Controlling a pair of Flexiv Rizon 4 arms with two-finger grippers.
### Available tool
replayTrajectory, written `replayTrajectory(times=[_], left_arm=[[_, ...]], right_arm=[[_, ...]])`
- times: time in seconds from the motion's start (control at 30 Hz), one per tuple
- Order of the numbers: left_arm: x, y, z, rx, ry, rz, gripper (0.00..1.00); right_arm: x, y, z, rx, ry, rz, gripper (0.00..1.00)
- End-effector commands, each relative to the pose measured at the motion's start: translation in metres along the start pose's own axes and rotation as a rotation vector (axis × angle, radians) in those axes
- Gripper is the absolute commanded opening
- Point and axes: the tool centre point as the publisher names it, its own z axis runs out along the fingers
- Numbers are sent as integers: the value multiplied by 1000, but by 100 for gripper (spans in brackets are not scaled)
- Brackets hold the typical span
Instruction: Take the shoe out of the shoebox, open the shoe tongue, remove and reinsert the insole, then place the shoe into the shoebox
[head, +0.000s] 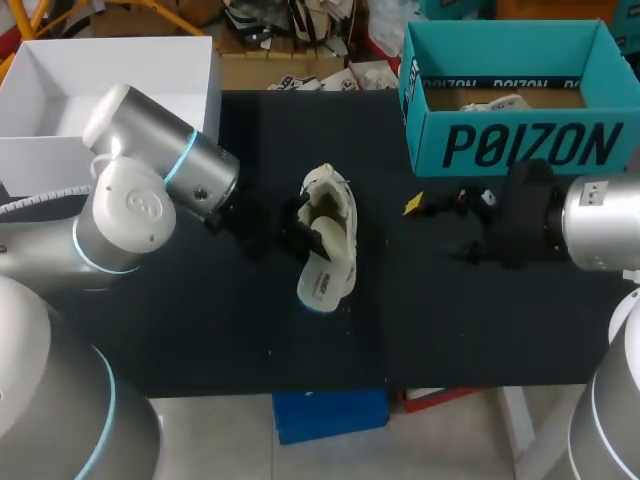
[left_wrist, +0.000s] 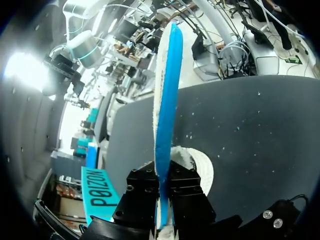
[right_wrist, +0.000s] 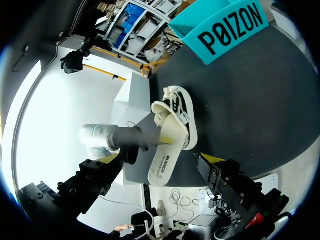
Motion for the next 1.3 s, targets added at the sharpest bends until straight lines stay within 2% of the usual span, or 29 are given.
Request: replayTrajectory(times=[0.03, 0.67, 0.9, 0.97, 1.0, 1.1, 1.3], left_arm=[[-7, 9, 7, -9, 1, 0, 0], [-2, 45, 6, -97, -3, -44, 0], [-3, 52, 6, -124, -1, -59, 0], [-3, 53, 6, -129, 1, -62, 27], [-2, 53, 5, -130, 0, -62, 32], [-3, 49, 2, -129, -3, -61, 38], [-4, 38, -5, -110, -6, -41, 36]], right_arm=[[0, 0, 0, -1, -2, 0, 100], [0, 0, 0, -1, -2, 0, 100], [0, 0, 0, -1, -2, 0, 100], [0, 0, 0, -1, -2, 0, 100], [0, 0, 0, -1, -2, 0, 100], [0, 0, 0, -1, -2, 0, 100], [0, 0, 0, -1, -2, 0, 100]])
